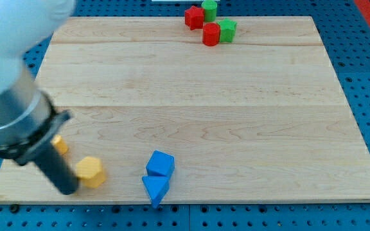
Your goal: Push the blue triangle towards the right of the board
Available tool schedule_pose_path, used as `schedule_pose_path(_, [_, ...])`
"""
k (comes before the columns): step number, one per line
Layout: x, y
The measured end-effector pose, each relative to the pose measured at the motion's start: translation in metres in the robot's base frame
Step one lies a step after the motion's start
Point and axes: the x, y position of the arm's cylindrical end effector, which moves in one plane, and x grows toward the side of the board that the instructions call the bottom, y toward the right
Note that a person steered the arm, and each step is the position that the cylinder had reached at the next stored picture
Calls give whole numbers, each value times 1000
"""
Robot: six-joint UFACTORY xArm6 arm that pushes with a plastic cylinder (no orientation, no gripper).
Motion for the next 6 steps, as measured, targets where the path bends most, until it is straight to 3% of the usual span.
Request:
schedule_pose_path(1, [-5, 52])
schedule_pose_path(3, [20, 70])
schedule_pose_path(5, [20, 142])
schedule_pose_path(6, [20, 144])
